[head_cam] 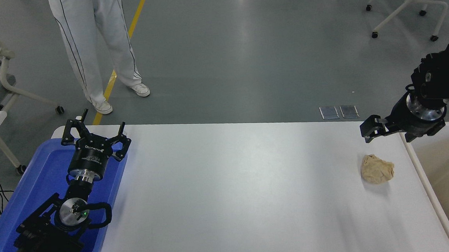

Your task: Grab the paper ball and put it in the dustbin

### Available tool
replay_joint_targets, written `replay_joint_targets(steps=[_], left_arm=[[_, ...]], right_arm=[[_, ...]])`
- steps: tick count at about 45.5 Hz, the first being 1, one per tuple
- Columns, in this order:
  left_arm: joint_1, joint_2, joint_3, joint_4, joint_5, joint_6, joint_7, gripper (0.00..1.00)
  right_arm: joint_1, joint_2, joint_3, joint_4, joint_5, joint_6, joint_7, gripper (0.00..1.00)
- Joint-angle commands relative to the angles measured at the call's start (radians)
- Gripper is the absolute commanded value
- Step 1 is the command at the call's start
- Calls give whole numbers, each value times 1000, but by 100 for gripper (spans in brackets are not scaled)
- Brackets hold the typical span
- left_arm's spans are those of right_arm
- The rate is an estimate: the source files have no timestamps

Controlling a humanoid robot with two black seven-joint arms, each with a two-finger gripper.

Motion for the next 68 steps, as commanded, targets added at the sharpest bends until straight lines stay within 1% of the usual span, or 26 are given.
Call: replay_joint_targets(steps=[1, 11, 18, 29, 35, 49, 58, 68], left_arm=[[-1, 0, 0, 0, -1, 0, 0, 100], [0, 0, 0, 0, 1, 0, 0, 100], [0, 0, 0, 0, 1, 0, 0, 100], [0, 0, 0, 0, -1, 0, 0, 100], [0, 0, 0, 0, -1, 0, 0, 100], [0, 0, 0, 2, -1, 0, 1, 100], [0, 0, 0, 2, 1, 0, 0, 100], [0, 0, 0, 0, -1, 0, 0, 100]], right_arm=[[-158, 7, 28, -134, -2, -5, 1, 100], [-223, 19, 38, -207, -2, -5, 1, 100], [-312, 60, 38, -298, 0, -6, 1, 100], [-412, 67, 115, -416, -2, -11, -1, 100], [-458, 91, 126, -485, -2, -11, -1, 100], [-522, 100, 176, -599, -3, -11, -1, 100], [-579, 116, 184, -648, -51, -11, -1, 100], [-623, 117, 201, -723, -55, -18, -1, 100]])
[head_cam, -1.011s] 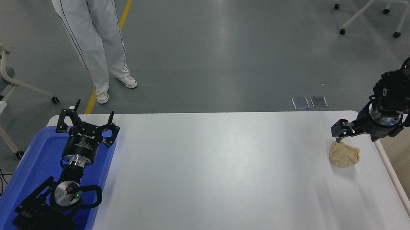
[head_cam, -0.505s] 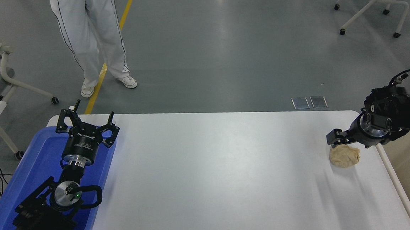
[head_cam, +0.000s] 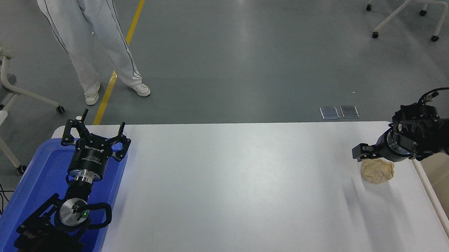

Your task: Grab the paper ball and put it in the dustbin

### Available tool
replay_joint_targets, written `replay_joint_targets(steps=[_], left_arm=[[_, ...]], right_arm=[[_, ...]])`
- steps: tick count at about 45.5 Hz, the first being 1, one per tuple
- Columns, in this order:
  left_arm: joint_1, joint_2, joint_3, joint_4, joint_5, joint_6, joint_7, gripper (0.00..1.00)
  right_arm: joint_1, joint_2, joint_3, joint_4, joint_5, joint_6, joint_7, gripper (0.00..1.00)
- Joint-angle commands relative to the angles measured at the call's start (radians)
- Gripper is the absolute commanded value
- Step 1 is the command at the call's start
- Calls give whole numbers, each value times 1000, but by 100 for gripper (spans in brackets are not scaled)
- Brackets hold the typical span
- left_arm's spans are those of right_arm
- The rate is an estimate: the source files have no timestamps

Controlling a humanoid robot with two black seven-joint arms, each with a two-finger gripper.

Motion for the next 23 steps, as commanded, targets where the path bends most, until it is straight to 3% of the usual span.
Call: replay_joint_targets(steps=[1, 23], left_arm=[[0, 0, 0, 0, 1, 0, 0, 100], [0, 0, 0, 0, 1, 0, 0, 100]], right_arm=[[-56, 6, 16, -72, -17, -9, 0, 100], [-112, 9, 24, -98, -17, -61, -2, 100]])
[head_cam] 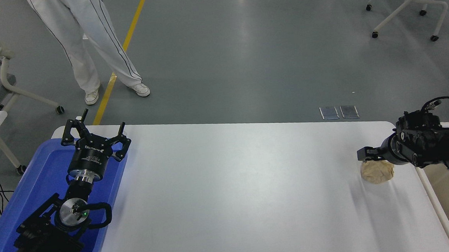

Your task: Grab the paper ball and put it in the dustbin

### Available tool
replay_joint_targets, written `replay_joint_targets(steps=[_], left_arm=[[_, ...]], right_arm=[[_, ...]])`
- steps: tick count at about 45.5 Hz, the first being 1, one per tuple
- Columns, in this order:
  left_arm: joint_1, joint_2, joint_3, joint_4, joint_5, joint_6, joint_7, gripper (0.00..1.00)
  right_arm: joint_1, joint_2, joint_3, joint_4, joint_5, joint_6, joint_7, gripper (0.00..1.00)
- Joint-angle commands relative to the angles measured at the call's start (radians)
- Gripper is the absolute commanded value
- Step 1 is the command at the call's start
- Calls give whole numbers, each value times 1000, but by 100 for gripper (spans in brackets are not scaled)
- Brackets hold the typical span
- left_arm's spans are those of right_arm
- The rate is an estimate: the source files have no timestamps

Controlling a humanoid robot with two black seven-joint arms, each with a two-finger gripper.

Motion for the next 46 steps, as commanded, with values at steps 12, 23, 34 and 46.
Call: replay_joint_targets(steps=[12, 23, 34, 46], left_arm=[[0, 0, 0, 0, 1, 0, 0, 100], [0, 0, 0, 0, 1, 0, 0, 100], [0, 0, 0, 0, -1, 0, 0, 100], [0, 0, 0, 0, 1, 0, 0, 100]], right_arm=[[-54, 8, 34, -12, -1, -63, 0, 100], [-71, 15, 41, -10, 2, -80, 0, 100], [-80, 15, 55, -8, 1, -135, 0, 100], [-91, 19, 58, -1, 2, -139, 0, 100]])
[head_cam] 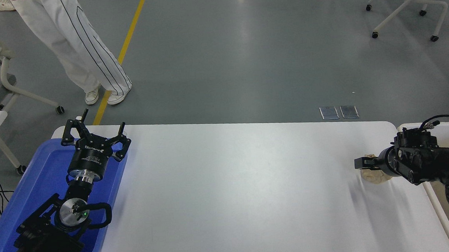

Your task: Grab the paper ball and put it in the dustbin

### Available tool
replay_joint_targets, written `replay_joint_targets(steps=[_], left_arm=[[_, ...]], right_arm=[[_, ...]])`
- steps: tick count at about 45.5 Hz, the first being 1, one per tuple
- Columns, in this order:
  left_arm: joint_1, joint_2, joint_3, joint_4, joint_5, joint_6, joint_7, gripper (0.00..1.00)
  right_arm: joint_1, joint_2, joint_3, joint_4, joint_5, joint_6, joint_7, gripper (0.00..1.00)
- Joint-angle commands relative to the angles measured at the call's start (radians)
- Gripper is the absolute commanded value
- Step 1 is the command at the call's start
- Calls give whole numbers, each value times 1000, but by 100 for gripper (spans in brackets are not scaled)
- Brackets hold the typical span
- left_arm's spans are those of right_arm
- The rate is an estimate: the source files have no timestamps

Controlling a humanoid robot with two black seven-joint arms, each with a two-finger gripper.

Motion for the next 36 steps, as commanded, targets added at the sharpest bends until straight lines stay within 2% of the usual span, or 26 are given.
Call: replay_joint_targets(steps=[1, 7, 13, 20, 24, 28, 32, 36], left_arm=[[0, 0, 0, 0, -1, 0, 0, 100], [0, 0, 0, 1, -1, 0, 0, 100], [0, 0, 0, 0, -1, 0, 0, 100], [0, 0, 0, 0, 1, 0, 0, 100], [0, 0, 0, 0, -1, 0, 0, 100], [0, 0, 0, 0, -1, 0, 0, 100], [0, 0, 0, 0, -1, 0, 0, 100], [0, 0, 0, 0, 1, 0, 0, 100]], right_arm=[[-10, 1, 5, 4, 2, -13, 0, 100], [-12, 1, 19, 0, 0, -20, 0, 100], [-37, -2, 32, 8, 10, -104, 0, 100], [-58, -8, 81, 9, 20, -207, 0, 90], [-63, -8, 111, 12, 17, -213, 0, 86], [-78, -9, 112, 11, 16, -216, 0, 77], [-79, -9, 115, 9, 20, -222, 0, 81], [-80, -9, 115, 9, 23, -222, 2, 98]])
